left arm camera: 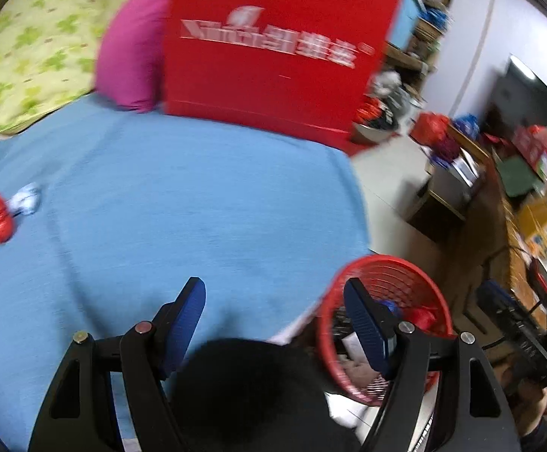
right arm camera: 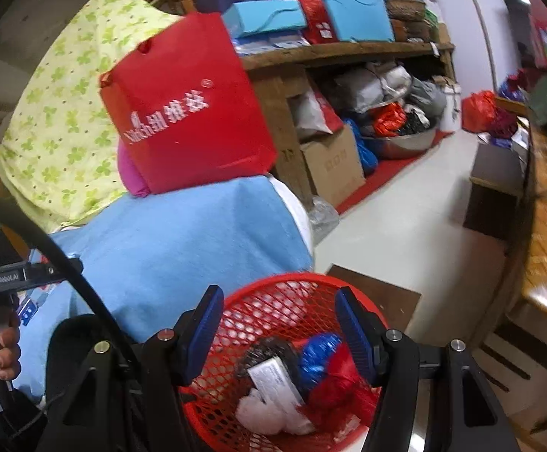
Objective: Collect trash
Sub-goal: 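Move both grippers back over the blanket toward the remaining boxes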
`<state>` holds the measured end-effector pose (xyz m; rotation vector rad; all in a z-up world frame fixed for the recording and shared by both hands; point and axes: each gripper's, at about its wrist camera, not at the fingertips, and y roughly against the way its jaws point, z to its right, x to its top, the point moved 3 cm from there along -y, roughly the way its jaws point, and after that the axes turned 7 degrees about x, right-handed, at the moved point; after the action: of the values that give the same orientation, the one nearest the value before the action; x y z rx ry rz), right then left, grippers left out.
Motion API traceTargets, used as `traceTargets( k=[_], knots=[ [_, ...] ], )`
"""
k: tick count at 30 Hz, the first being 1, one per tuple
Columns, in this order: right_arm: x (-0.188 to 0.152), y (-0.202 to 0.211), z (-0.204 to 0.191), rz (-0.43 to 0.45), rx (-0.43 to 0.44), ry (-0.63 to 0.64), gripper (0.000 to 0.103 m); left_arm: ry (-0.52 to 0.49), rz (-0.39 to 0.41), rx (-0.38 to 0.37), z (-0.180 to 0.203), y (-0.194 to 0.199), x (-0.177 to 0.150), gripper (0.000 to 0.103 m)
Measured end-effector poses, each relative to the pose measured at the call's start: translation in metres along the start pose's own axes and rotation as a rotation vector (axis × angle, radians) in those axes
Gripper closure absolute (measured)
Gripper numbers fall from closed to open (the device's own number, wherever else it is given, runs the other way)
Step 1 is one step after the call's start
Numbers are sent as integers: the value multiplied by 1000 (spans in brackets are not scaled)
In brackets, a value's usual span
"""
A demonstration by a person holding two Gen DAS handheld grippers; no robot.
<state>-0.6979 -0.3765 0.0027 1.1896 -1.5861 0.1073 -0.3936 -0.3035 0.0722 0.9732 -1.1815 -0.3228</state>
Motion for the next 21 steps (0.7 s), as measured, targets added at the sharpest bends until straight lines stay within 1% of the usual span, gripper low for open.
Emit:
traceTargets(
  k=[5,9,11,16,18,21],
  knots=[
    [20,-13,-38,12,44,72,38,94,22,80,-64,13,-13,27],
    [38,-25,-84,26,99,138,38,172,29,128,-113,19,-28,27],
    [46,-31,-109,30,131,172,38,212,35,160,-146,23,-36,27],
    [61,-48,-183,34,234,248,37,331,49,240,-211,31,-55,26],
    [63,-54,-212,35,281,271,33,376,53,285,-240,36,-65,26],
    [62,-69,-257,17,366,296,32,430,56,322,-279,44,-77,26]
  ],
)
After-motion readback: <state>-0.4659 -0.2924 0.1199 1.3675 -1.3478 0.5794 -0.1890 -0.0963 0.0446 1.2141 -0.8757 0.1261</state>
